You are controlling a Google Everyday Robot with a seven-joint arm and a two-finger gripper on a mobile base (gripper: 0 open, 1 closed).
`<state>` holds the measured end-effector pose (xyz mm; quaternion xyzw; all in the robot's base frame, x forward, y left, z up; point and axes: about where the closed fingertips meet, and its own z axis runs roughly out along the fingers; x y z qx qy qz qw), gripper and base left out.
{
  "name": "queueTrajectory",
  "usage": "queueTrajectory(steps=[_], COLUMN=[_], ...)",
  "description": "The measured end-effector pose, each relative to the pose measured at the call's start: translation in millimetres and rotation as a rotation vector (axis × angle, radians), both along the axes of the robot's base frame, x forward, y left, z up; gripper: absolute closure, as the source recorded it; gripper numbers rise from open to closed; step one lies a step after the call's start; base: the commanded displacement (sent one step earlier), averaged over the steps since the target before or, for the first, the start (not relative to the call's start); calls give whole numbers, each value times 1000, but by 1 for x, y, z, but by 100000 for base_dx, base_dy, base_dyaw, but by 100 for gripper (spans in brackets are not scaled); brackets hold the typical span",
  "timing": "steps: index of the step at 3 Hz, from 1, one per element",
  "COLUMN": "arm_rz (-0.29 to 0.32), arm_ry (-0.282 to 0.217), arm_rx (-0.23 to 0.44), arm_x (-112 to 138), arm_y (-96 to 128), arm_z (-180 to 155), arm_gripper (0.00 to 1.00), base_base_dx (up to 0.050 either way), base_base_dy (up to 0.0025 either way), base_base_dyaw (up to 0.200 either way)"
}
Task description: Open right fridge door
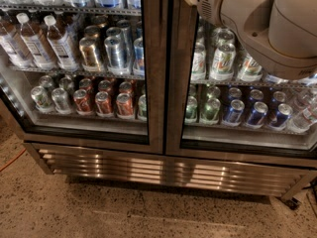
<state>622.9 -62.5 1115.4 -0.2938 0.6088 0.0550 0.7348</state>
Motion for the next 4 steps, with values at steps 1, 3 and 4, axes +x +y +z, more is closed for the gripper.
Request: queueTrajectory(steps=[1,3,4], arm_rz=[17,24,24], arm_ry=[13,7,7], arm_rx=[10,5,5], arm_x=[-2,-2,-2], arm_y=[2,2,2], arm_z=[0,1,0], arm_gripper=[100,100,100], base_base_dx=[0,0,0], base_base_dy=[0,0,0], base_base_dyaw=[0,0,0])
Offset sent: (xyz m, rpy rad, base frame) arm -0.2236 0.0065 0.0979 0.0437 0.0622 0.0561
